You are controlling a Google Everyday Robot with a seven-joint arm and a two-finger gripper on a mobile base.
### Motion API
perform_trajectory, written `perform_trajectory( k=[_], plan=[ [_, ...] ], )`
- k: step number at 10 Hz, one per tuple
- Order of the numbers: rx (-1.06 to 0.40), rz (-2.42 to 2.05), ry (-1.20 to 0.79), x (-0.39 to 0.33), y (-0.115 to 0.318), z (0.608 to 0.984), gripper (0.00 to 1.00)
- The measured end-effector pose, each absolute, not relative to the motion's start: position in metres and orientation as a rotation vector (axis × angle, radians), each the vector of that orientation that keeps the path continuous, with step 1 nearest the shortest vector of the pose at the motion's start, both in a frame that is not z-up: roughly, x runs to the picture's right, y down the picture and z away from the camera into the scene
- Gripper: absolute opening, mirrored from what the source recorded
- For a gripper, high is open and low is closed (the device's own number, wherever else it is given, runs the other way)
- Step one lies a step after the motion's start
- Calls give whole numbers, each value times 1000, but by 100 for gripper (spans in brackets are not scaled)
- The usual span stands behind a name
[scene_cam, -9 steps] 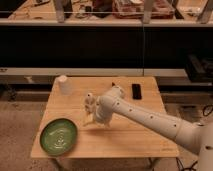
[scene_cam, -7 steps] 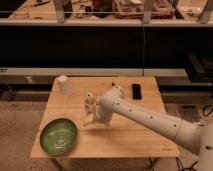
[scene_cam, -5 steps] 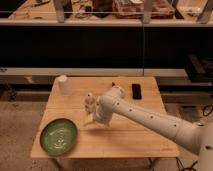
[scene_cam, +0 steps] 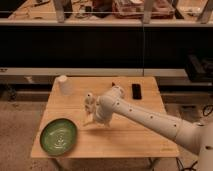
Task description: Place the ceramic cup in the ceramic bowl
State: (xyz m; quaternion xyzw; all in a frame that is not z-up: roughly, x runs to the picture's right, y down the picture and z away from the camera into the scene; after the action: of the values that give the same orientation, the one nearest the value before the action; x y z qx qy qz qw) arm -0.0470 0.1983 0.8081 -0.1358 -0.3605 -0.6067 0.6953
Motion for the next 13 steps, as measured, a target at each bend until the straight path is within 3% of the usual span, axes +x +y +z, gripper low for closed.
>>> perform_trajectory(
  k=[13],
  plan=[
    [-296,-1365,-794,-47,194,805,80]
  ],
)
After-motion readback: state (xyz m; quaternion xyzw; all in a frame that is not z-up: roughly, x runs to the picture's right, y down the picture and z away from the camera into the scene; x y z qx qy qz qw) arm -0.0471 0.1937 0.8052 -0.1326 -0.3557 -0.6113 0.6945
